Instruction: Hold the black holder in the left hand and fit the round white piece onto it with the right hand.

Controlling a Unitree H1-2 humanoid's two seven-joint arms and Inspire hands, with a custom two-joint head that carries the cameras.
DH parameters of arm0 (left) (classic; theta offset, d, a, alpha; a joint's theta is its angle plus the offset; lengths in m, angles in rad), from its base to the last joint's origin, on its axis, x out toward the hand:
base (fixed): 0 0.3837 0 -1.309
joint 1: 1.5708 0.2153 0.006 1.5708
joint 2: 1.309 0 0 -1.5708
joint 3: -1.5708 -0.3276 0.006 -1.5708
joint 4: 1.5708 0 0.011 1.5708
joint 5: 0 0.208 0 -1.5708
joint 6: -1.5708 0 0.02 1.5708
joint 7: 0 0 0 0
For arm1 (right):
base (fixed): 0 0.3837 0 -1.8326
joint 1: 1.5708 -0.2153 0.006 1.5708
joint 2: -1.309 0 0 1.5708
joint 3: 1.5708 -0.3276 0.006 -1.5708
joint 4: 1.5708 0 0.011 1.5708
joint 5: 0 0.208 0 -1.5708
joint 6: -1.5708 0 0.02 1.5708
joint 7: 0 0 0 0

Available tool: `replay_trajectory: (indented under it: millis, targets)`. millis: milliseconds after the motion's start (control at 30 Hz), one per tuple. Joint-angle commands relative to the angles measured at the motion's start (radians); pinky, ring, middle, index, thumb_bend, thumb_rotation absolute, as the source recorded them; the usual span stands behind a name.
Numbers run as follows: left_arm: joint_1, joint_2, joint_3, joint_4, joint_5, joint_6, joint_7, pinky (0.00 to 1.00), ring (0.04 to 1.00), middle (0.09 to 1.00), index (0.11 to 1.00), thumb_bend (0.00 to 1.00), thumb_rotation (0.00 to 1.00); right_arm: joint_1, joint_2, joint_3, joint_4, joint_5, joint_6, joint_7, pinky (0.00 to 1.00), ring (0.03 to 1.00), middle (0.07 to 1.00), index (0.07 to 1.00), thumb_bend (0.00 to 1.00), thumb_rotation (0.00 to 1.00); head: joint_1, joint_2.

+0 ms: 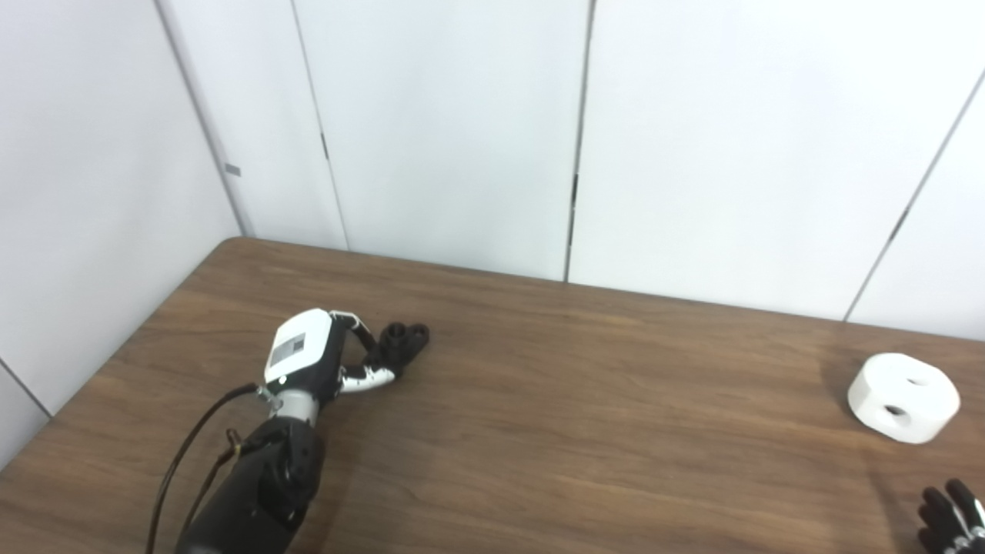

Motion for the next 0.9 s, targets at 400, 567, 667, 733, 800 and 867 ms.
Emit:
replay_trajectory:
  millis: [400, 567, 667, 733, 800, 867]
  targets:
    - [0.118, -0.012, -0.195, -0.294, 0.016, -0.084, -0.260, 0.83, 0.893, 0.819, 0.491, 0.51, 0.06, 0.024, 0.059, 0.037, -0.036, -0.054, 0.001, -0.035, 1.00, 0.951, 0.947, 0.973, 0.61, 0.91, -0.115, 0.059]
    - [0.129, -0.027, -0.231, -0.379, 0.000, -0.098, -0.345, 0.82, 0.894, 0.823, 0.490, 0.51, 0.06, 0.029, 0.068, 0.052, -0.069, -0.076, 0.038, -0.055, 1.00, 0.948, 0.942, 0.970, 0.61, 0.91, -0.151, 0.094]
    - [0.142, -0.034, -0.267, -0.422, 0.021, -0.104, -0.401, 0.82, 0.897, 0.830, 0.490, 0.51, 0.06, 0.028, 0.076, 0.061, -0.095, -0.093, 0.068, -0.071, 1.00, 0.941, 0.934, 0.966, 0.61, 0.92, -0.174, 0.119]
    - [0.156, -0.036, -0.295, -0.447, 0.037, -0.110, -0.433, 0.82, 0.894, 0.831, 0.490, 0.51, 0.06, 0.026, 0.079, 0.068, -0.110, -0.106, 0.086, -0.081, 1.00, 0.935, 0.929, 0.964, 0.62, 0.93, -0.184, 0.133]
    - [0.171, -0.035, -0.322, -0.476, 0.055, -0.106, -0.466, 0.83, 0.896, 0.831, 0.490, 0.51, 0.06, 0.023, 0.082, 0.075, -0.124, -0.103, 0.101, -0.086, 1.00, 0.938, 0.927, 0.960, 0.62, 0.93, -0.199, 0.153]
    - [0.189, -0.036, -0.338, -0.500, 0.066, -0.104, -0.487, 0.84, 0.900, 0.833, 0.490, 0.51, 0.06, 0.020, 0.084, 0.079, -0.133, -0.099, 0.110, -0.090, 1.00, 0.938, 0.930, 0.961, 0.60, 0.93, -0.211, 0.165]
